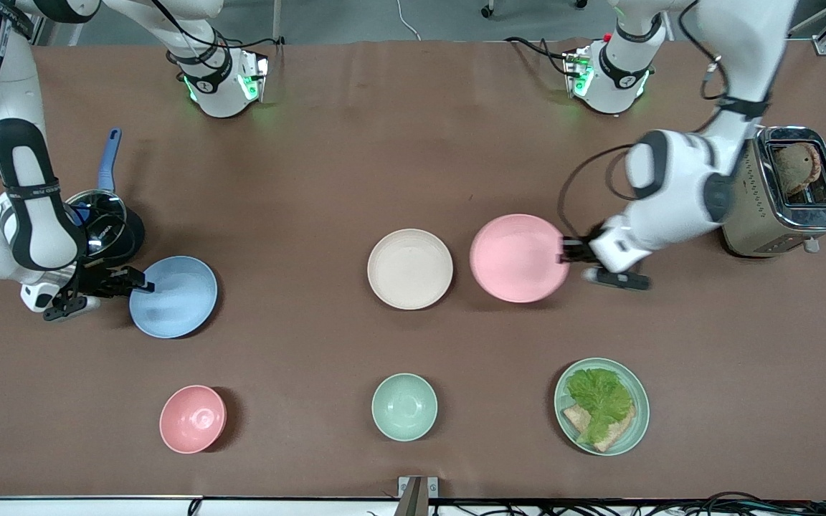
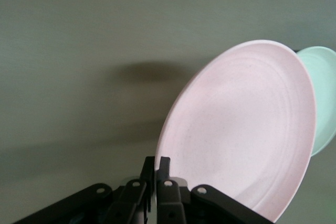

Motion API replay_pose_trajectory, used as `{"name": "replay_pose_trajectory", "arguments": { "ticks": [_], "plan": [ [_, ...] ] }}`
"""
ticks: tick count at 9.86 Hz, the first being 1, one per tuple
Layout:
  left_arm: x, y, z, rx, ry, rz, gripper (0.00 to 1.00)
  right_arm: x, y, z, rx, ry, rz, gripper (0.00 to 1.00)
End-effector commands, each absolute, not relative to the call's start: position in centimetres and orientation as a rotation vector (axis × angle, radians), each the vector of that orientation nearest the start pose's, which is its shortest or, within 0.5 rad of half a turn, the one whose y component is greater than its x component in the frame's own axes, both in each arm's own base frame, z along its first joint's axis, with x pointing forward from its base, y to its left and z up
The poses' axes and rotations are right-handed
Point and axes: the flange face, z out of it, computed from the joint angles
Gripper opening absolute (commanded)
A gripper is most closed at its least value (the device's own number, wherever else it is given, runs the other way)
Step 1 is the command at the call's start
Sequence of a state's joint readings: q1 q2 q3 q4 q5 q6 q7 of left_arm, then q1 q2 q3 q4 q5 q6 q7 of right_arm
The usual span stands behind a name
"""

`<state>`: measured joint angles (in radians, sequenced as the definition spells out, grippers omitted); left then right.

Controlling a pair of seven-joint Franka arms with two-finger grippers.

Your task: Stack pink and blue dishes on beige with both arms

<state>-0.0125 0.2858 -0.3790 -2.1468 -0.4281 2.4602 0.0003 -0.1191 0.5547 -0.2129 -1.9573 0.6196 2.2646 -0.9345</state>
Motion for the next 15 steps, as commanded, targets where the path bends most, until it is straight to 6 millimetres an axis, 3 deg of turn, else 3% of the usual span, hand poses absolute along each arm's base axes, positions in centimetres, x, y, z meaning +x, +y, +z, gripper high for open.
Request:
{"name": "replay_pose_trajectory", "arguments": {
  "ticks": [1, 3, 4, 6, 7, 8, 9, 11, 12, 14, 15],
  "plan": [
    [51.3, -28.5, 24.7, -3.57, -0.09, 0.047, 0.01, 56.1, -18.4, 18.0, -2.731, -0.132, -0.053, 0.01],
    [50.2, -34.1, 22.8, -3.583, -0.136, 0.101, 0.02, 57.2, -17.9, 20.2, -2.716, -0.079, -0.028, 0.01],
    [49.9, -37.1, 22.1, -3.575, -0.181, 0.137, 0.03, 58.2, -18.3, 23.7, -2.72, -0.066, 0.01, 0.01],
    [50.6, -38.9, 20.5, -3.514, -0.215, 0.103, 0.04, 60.6, -17.8, 31.2, -2.77, 0.0, 0.173, 0.01],
    [50.7, -39.8, 19.8, -3.488, -0.208, 0.072, 0.08, 61.4, -16.3, 33.6, -2.752, 0.013, 0.202, 0.01],
    [51.3, -39.9, 19.9, -3.48, -0.234, 0.038, 0.26, 61.9, -14.1, 35.7, -2.746, 0.022, 0.206, 0.01],
    [51.9, -39.7, 20.6, -3.479, -0.269, 0.015, 0.96, 62.2, -10.5, 37.8, -2.742, 0.095, 0.224, 0.01],
    [51.5, -38.4, 23.5, -3.442, -0.208, -0.037, 1.0, 61.6, -1.1, 40.8, -2.706, 0.195, 0.284, 0.01],
    [51.0, -36.4, 25.2, -3.382, -0.061, -0.046, 1.0, 61.2, 4.2, 41.5, -2.7, 0.216, 0.314, 0.01],
    [51.4, -30.1, 30.7, -3.222, 0.017, -0.067, 1.0, 60.4, 14.1, 41.8, -2.7, 0.287, 0.324, 0.01],
    [52.2, -26.5, 33.3, -3.141, 0.041, -0.022, 1.0, 59.4, 18.6, 40.8, -2.695, 0.308, 0.291, 0.01]
  ]
}}
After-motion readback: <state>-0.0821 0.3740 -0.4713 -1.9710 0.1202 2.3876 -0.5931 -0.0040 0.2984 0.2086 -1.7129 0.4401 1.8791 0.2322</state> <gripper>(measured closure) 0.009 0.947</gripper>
